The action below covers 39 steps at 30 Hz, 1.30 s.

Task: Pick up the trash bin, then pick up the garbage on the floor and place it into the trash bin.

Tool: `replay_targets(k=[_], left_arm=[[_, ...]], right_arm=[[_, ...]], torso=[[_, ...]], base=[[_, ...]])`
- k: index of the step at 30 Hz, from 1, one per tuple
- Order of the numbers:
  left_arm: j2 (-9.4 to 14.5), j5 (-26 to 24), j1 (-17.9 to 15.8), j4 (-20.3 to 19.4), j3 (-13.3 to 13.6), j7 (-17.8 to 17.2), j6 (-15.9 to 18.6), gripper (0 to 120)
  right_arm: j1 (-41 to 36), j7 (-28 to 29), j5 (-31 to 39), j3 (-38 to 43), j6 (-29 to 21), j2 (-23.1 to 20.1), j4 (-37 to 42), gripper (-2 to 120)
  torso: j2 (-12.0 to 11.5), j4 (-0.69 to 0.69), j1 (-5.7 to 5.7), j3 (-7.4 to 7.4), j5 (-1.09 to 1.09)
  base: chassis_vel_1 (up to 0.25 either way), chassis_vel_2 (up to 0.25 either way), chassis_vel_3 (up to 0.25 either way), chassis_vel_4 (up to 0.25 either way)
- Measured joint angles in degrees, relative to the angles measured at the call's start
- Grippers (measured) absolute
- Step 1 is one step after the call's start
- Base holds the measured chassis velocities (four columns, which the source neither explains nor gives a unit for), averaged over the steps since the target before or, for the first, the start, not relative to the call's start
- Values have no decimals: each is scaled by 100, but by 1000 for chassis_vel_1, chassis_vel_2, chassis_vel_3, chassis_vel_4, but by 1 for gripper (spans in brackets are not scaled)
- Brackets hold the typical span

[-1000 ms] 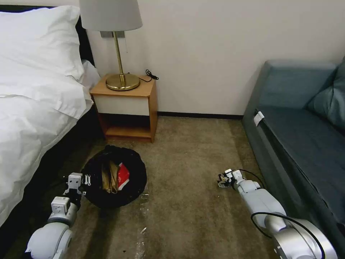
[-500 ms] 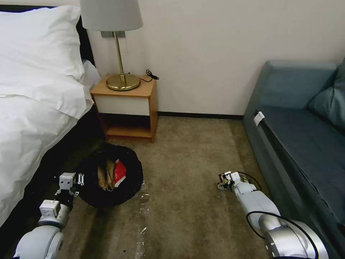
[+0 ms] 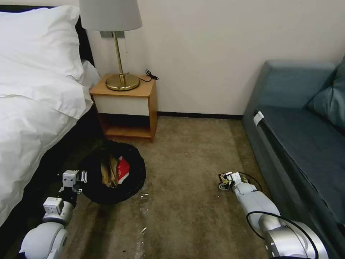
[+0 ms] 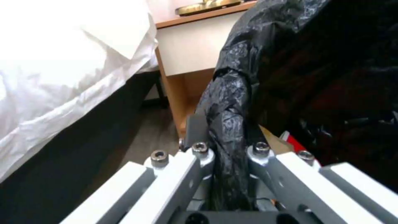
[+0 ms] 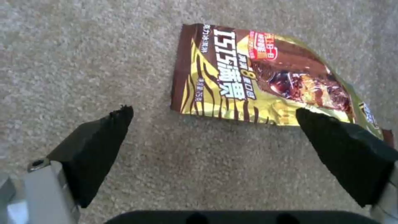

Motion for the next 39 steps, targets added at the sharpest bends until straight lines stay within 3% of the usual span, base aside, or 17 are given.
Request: replay_targets(k=[7, 15, 18, 24, 29, 39], left_arm=[[-58, 13, -74, -46, 42, -15, 62, 3], [-191, 140, -433, -174, 579, -351, 644, 3], [-235, 151, -476, -207, 643, -412, 769, 3], [-274, 198, -412, -205, 582, -435, 814, 3], [-245, 221, -213, -153, 280, -372, 693, 3], [-162, 165, -62, -305, 118, -306, 591, 3]], right_arm=[[-164, 3, 132, -214, 9, -87, 259, 100], [-236, -10, 691, -702, 283, -241, 638, 100], [-227, -7, 835, -713, 418, -249, 761, 100], [-412, -9, 1237, -905, 527, -408, 1251, 100], [-989, 81, 1533, -989, 563, -852, 2426, 100], [-1627, 487, 1659, -822, 500, -1324, 3647, 100]], torso=[[0, 0, 0, 0, 2], [0, -2, 1, 0, 1], [0, -2, 1, 0, 0], [0, 1, 2, 0, 2], [0, -2, 1, 0, 2], [2, -1, 1, 0, 1]], base=[[0, 0, 0, 0], [0, 0, 0, 0], [0, 0, 0, 0], [0, 0, 0, 0], [0, 0, 0, 0], [0, 0, 0, 0]])
